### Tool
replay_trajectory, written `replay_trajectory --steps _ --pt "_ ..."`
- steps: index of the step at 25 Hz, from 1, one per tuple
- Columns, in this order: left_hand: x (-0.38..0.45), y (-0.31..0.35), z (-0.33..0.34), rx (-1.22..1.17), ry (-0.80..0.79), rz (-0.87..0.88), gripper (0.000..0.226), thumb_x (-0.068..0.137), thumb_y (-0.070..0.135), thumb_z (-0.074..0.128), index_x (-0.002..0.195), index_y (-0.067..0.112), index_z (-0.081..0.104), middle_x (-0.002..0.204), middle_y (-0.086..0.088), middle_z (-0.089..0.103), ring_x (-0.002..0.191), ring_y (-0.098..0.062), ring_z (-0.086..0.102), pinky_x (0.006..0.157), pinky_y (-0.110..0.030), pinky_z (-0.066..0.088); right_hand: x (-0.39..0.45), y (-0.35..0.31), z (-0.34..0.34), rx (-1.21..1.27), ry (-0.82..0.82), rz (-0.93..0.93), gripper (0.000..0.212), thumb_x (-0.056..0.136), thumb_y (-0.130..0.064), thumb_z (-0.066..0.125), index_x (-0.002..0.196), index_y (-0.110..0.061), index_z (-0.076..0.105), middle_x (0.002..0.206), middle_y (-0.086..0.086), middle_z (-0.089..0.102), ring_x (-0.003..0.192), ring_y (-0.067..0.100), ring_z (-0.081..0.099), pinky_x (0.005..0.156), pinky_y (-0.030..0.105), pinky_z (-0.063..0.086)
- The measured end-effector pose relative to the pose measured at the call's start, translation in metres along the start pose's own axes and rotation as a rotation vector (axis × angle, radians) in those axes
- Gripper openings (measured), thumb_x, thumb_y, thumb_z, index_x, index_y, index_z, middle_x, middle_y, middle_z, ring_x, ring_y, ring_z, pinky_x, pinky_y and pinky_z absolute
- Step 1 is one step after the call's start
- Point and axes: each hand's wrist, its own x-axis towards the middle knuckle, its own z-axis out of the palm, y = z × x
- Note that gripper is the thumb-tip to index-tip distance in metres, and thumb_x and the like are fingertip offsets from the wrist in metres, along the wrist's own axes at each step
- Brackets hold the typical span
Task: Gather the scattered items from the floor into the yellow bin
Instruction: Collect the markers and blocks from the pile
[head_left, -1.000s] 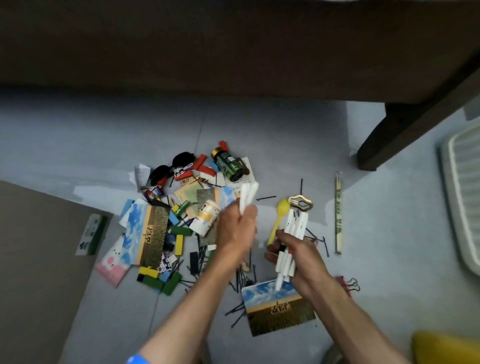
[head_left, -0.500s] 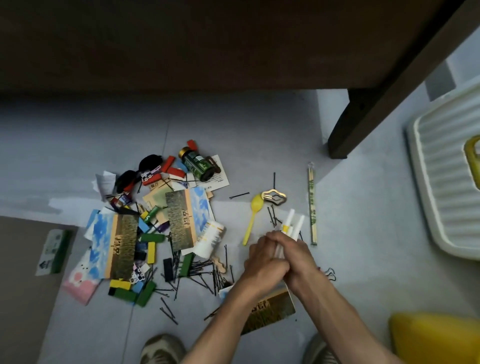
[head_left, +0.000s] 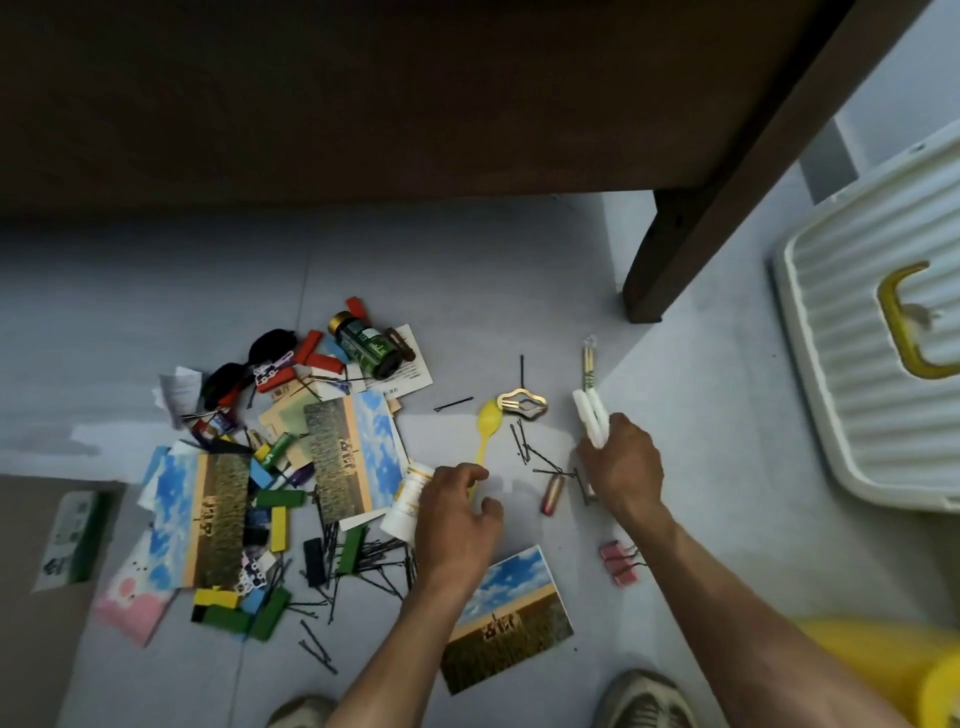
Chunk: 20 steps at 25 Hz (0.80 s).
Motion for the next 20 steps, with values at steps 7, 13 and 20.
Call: replay_trajectory --steps 7,13,20 --pt "0.02 -0.005 0.016 0.338 0.124 0.146 0.035 0.09 0.017 0.057 0.124 0.014 0.052 0.113 -0.006 0.056 0.104 -0.024 0.054 0.081 -0.034 0.047 -0.017 -0.009 0.0 0.38 -0.102 0.101 0.011 0.073 -0.022 0.072 0.076 -0.015 0.065 0.067 0.001 0.066 0.059 0.019 0.063 0.048 0.024 0.044" --pt "0.041 0.005 0.017 -0.062 0.042 -0.146 0.015 0.078 0.012 0.07 0.093 0.014 0.069 0.084 0.003 0.069 0.083 -0.018 0.067 0.064 -0.02 0.047 -0.055 -0.021 0.007 0.831 -0.34 0.315 0.011 0.073 -0.005 0.074 0.082 -0.004 0.069 0.062 0.01 0.069 0.054 0.02 0.066 0.049 0.026 0.051" --pt "-0.023 0.046 -0.023 -0.741 -0.234 -0.055 0.022 0.081 0.003 0.068 0.087 0.022 0.078 0.082 -0.004 0.076 0.069 -0.011 0.07 0.06 -0.019 0.052 -0.088 -0.049 -0.034 1.179 -0.446 0.282 0.011 0.078 0.001 0.071 0.088 0.002 0.069 0.074 0.024 0.065 0.064 0.034 0.065 0.059 0.045 0.057"
